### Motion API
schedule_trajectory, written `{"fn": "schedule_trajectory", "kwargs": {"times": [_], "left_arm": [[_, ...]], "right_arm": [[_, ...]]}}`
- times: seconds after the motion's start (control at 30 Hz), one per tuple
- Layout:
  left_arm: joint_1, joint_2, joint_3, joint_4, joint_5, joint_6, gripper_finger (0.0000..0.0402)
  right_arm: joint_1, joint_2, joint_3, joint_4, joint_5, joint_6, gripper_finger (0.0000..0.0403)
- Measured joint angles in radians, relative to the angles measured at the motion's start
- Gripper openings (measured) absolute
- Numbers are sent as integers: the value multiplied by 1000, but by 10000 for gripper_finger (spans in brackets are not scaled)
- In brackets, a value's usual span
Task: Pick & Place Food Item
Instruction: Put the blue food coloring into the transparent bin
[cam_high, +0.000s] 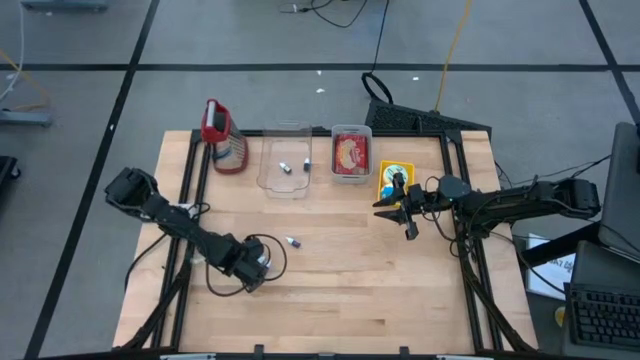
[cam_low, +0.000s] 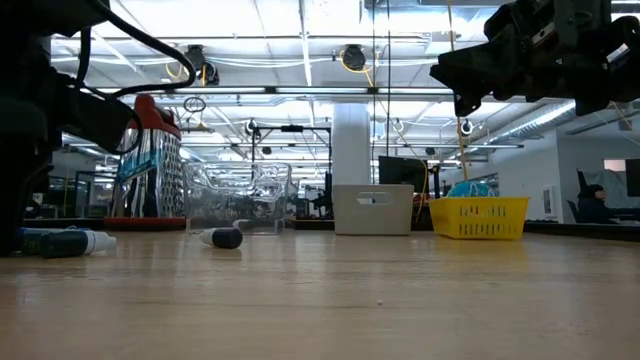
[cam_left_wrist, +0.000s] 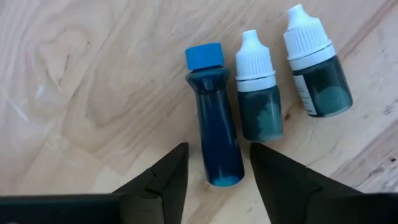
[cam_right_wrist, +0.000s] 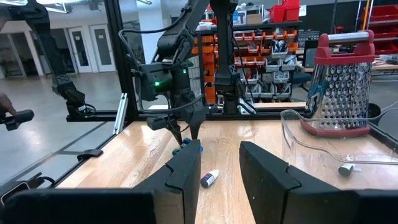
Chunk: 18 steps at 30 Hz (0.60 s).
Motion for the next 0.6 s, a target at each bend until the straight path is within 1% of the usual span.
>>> {"fn": "schedule_trajectory", "kwargs": {"times": [0.1,0.27,0.37,0.47,0.57,0.6], "left_arm": [[5,1,0,0,13,-9,150],[19,1,0,3,5,-4,95],[29,1,0,3,4,20,72],[38,-2,-1,1,6,43,60],[51,-20,-2,-2,1,49,59],[56,-29,-3,-4,-16,50,59]], "right_arm": [[0,0,0,0,0,-1,100],[0,0,0,0,0,-1,100],[0,0,0,0,0,-1,100],[0,0,0,0,0,-1,100],[0,0,0,0,0,-1,100],[0,0,0,0,0,-1,100]]}}
